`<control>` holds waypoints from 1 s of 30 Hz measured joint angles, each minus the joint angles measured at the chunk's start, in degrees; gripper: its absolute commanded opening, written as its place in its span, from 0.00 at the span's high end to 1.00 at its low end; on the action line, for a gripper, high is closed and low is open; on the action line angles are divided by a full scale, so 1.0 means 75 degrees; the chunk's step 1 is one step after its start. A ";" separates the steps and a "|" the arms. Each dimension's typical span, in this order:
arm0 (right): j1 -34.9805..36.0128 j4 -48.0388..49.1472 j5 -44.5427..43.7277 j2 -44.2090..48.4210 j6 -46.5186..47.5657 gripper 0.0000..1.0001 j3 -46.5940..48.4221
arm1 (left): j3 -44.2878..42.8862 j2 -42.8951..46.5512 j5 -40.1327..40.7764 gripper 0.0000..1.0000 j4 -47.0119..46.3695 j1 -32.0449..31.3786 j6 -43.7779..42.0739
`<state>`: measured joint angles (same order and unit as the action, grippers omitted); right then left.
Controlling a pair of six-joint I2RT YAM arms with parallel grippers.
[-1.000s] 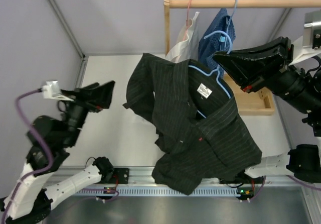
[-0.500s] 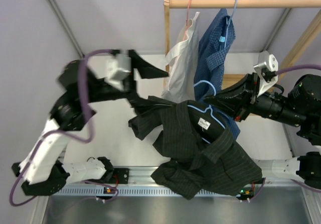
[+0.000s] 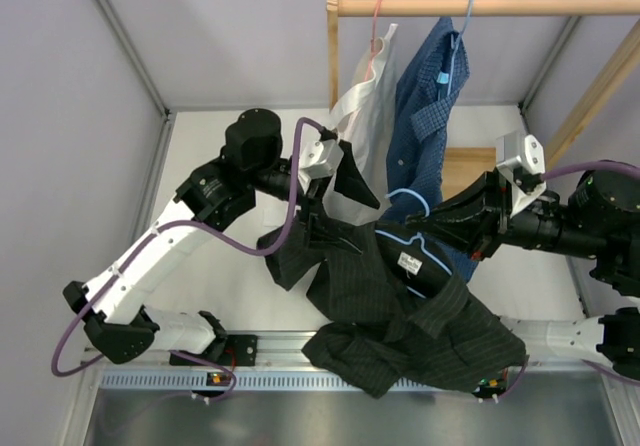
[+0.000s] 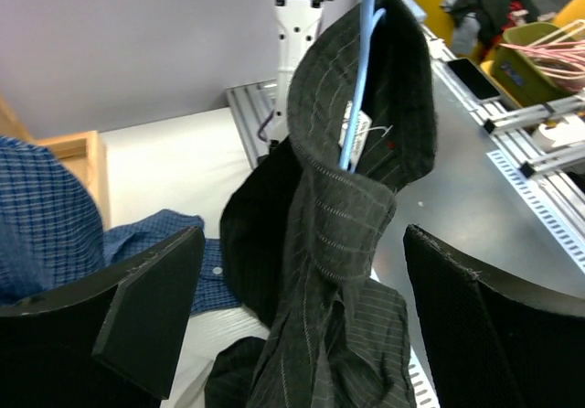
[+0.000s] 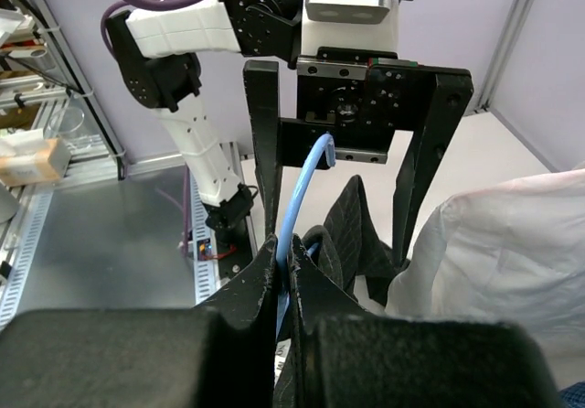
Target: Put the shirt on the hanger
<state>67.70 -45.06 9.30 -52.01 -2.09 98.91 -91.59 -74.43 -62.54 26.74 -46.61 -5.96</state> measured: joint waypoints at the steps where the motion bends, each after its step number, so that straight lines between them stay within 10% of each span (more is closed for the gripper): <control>1: 0.0000 0.0003 0.0012 -0.0026 0.0015 1.00 -0.0012 | 0.0009 -0.0029 -0.0140 0.11 -0.0006 0.0000 -0.0009; 6: 0.0000 0.0128 0.0076 -0.0015 0.0079 1.00 -0.0251 | 0.0038 -0.0388 -0.0600 0.25 -0.0020 -0.0015 0.0000; 11: -0.0003 0.0184 0.0006 0.0017 0.0149 1.00 -0.0405 | 0.0146 -0.0653 -0.0857 1.00 0.0006 -0.0082 0.0047; 14: -0.0050 0.0309 -0.0152 0.0122 0.0207 1.00 -0.0490 | 0.0172 -0.0618 -0.1151 1.00 0.0023 -0.0195 -0.0146; 16: -0.0050 0.0347 -0.0140 0.0210 0.0181 0.69 -0.0560 | 0.0236 -0.0522 -0.1102 1.00 -0.0029 -0.0251 -0.0274; 17: -0.0050 0.0353 -0.0131 0.0242 0.0119 0.35 -0.0595 | 0.0297 -0.0455 -0.1046 1.00 -0.0023 -0.0256 -0.0315; 18: -0.0050 0.0332 -0.0169 0.0259 0.0082 0.27 -0.0597 | 0.0405 -0.0364 -0.0950 1.00 -0.0023 -0.0256 -0.0367; 30: -0.0050 -0.1958 -0.0731 0.2308 -0.0265 0.25 -0.0997 | 0.1075 0.0694 0.0006 1.00 0.0204 -0.0248 -0.0699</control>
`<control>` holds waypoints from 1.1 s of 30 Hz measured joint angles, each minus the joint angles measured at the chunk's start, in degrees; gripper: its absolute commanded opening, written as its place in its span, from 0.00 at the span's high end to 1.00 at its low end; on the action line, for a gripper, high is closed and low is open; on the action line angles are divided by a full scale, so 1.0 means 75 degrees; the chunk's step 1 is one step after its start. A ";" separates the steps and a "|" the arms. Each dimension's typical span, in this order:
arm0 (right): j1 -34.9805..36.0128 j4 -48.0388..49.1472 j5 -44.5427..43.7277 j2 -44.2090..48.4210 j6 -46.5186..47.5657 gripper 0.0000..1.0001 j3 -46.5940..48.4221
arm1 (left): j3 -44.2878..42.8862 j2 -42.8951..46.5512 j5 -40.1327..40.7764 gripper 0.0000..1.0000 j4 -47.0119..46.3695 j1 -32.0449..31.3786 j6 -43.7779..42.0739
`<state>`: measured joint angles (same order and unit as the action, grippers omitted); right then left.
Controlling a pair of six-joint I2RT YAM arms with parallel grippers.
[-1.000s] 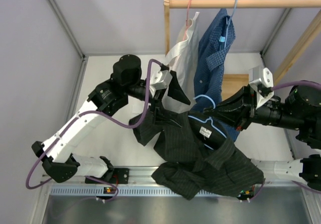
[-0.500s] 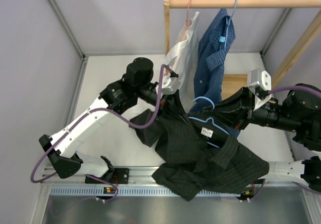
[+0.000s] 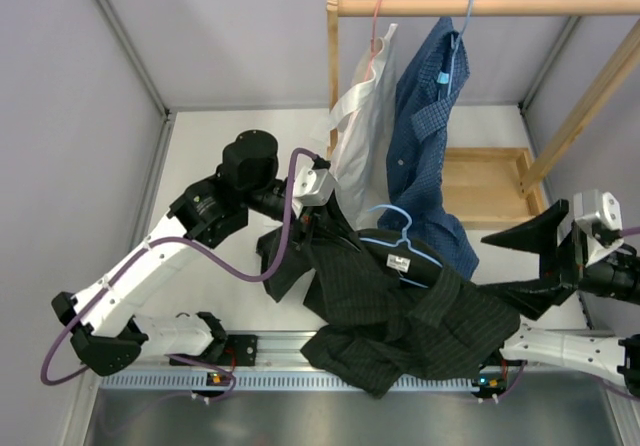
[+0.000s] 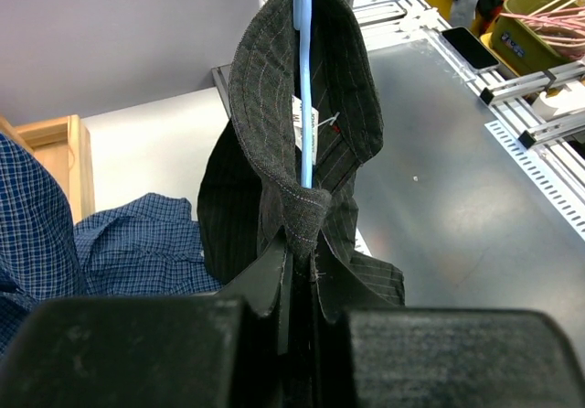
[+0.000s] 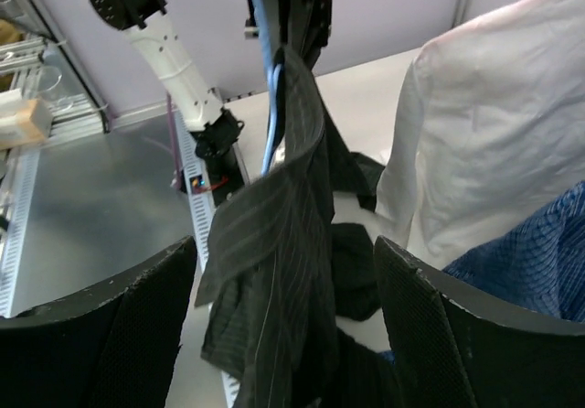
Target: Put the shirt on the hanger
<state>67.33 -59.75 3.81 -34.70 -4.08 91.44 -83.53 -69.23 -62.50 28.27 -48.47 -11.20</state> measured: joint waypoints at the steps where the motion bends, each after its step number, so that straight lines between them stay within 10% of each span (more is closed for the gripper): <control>1: 0.0000 -0.0102 0.0087 0.0189 -0.0023 0.25 -0.0102 | 0.0000 0.0012 -0.0003 1.00 0.0003 0.0000 -0.0006; 10: 0.0000 -0.0647 0.0527 -0.0175 0.0070 0.26 -0.1271 | -0.0006 -0.0131 0.0000 1.00 0.0023 -0.0003 0.0006; 13: 0.0000 -0.0533 0.0545 -0.0434 0.0201 0.52 -0.1355 | -0.0006 -0.0146 0.0032 1.00 0.0038 0.0000 0.0017; 14: 0.0000 -0.0510 0.0565 -0.0466 0.0198 0.91 -0.1367 | -0.0009 -0.0149 0.0044 1.00 0.0038 -0.0003 0.0026; 15: 0.0000 -0.0455 0.0580 -0.0487 0.0271 1.00 -0.1393 | -0.0023 -0.0154 0.0067 1.00 0.0044 -0.0003 0.0047; 19: 0.0000 -0.0364 0.0536 -0.0481 0.0277 1.00 -0.1393 | -0.0140 -0.0178 0.0216 1.00 0.0085 -0.0003 0.0082; 24: 0.0000 -0.0268 -0.0169 -0.0192 0.0256 1.00 -0.1378 | -0.0466 -0.0146 0.1186 0.06 0.0134 -0.0035 0.0341; 33: 0.0000 -0.0527 -0.0545 0.0099 0.0064 1.00 0.0178 | -0.0965 0.1029 0.4715 0.02 0.0219 -0.0009 0.1224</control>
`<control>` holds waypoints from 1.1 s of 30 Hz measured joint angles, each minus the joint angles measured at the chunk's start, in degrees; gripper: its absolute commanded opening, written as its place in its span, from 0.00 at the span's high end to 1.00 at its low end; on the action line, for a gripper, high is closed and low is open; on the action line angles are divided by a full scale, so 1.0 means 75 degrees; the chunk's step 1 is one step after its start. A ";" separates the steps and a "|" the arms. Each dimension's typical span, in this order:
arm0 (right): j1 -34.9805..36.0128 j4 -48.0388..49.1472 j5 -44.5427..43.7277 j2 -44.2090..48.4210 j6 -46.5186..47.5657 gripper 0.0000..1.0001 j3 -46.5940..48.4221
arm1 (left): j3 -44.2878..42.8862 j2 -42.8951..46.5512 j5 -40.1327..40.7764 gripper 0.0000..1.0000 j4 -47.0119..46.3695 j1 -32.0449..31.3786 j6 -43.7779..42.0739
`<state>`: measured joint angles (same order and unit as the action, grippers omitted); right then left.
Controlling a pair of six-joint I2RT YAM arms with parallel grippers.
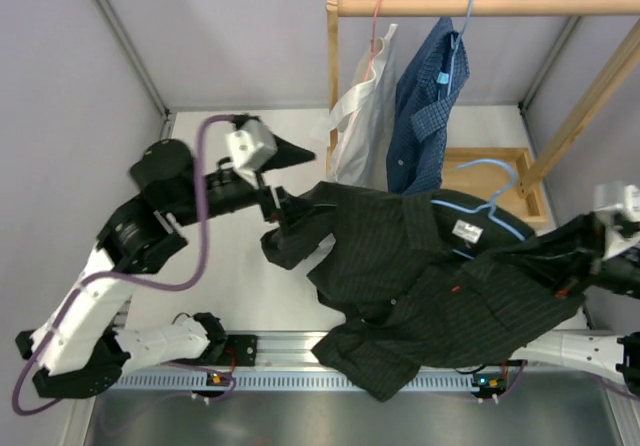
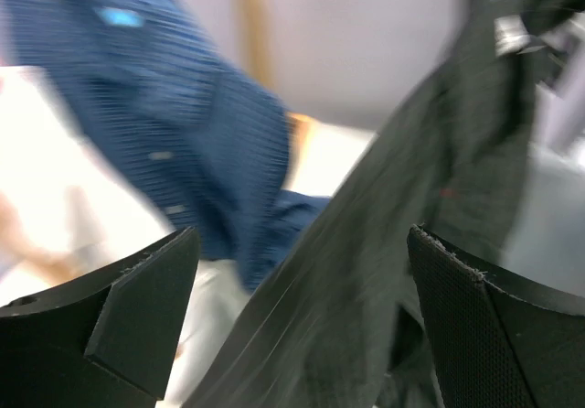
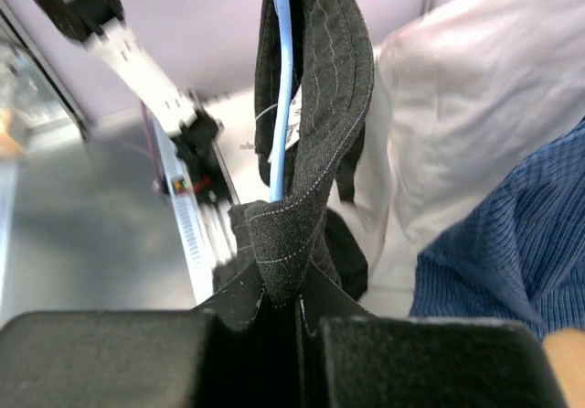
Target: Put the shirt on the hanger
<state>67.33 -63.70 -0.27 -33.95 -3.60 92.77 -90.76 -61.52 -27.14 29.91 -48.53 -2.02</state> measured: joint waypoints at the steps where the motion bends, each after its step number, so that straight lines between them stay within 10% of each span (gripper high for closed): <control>1: 0.0000 -0.0154 0.0035 -0.0064 -0.0064 1.00 0.0414 | -0.0015 0.0289 0.0565 0.02 0.0029 0.0000 0.0119; 17: -0.0221 -0.1865 -0.2305 -0.0428 -0.1559 1.00 0.5974 | 0.1253 0.3334 0.7160 0.02 0.0816 0.0003 0.1032; 33: -0.1944 -0.1906 -0.5155 0.0178 -0.2352 1.00 0.3048 | 0.3258 0.3652 0.8542 0.02 0.1311 0.0003 0.1195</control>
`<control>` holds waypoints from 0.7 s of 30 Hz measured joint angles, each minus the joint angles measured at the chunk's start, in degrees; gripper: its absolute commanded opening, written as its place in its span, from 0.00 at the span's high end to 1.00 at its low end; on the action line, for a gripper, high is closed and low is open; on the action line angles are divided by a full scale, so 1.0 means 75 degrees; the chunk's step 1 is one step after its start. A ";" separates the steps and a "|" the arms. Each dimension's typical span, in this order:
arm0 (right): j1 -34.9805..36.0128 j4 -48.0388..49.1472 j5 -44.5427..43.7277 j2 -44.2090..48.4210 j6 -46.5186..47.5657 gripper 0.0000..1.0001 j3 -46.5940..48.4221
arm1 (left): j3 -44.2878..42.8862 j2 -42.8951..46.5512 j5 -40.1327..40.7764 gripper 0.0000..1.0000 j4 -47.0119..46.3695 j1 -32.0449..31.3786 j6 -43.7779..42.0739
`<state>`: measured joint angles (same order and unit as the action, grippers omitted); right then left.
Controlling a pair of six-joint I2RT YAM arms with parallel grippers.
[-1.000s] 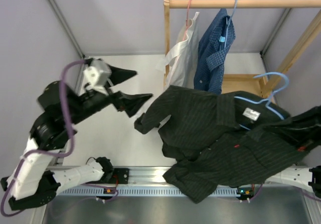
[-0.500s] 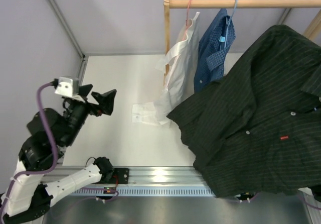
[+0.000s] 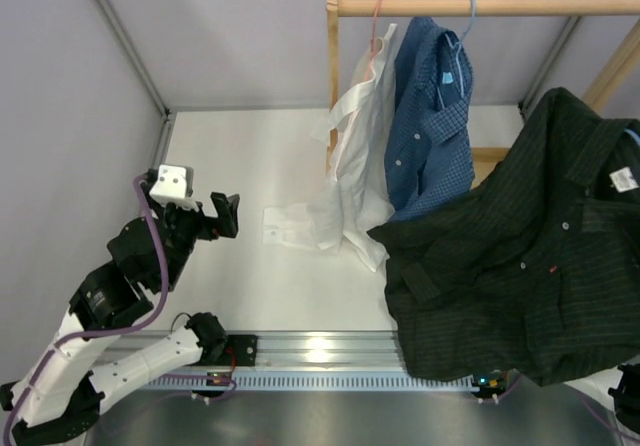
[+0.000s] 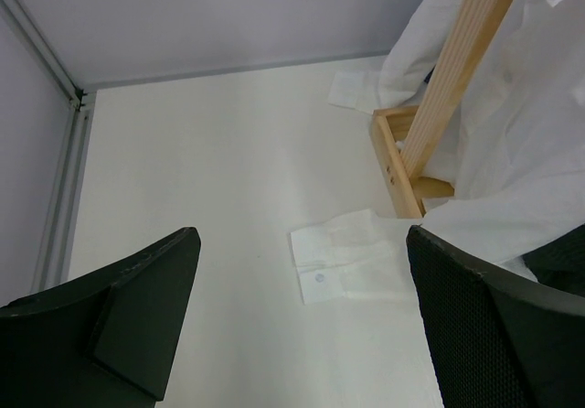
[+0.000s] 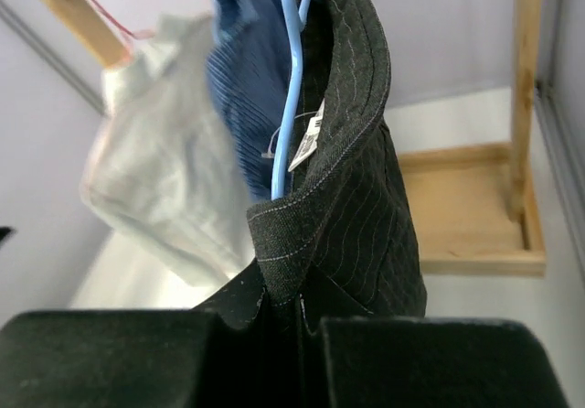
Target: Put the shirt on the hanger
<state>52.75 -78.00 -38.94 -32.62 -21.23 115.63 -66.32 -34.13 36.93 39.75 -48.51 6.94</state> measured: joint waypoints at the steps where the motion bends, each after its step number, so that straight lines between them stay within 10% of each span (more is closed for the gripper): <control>1: -0.0064 0.0006 -0.0105 -0.0044 -0.0073 1.00 -0.0350 | 0.0096 0.0000 0.0041 0.02 -0.0023 0.0000 0.0006; 14: 0.0201 0.1110 -0.2256 -0.2066 0.0085 1.00 -0.3480 | 0.0682 -0.0172 0.1265 0.02 -0.0184 0.0379 0.0291; 21: -0.1102 0.2786 -0.2052 -0.2859 0.1043 1.00 -0.2646 | 0.0793 -0.0032 0.1244 0.02 -0.0740 0.2844 0.0589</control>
<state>44.49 -57.10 -54.33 -54.06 -13.41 95.79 -60.38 -34.37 46.26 34.20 -27.18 11.35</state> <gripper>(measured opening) 0.027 0.980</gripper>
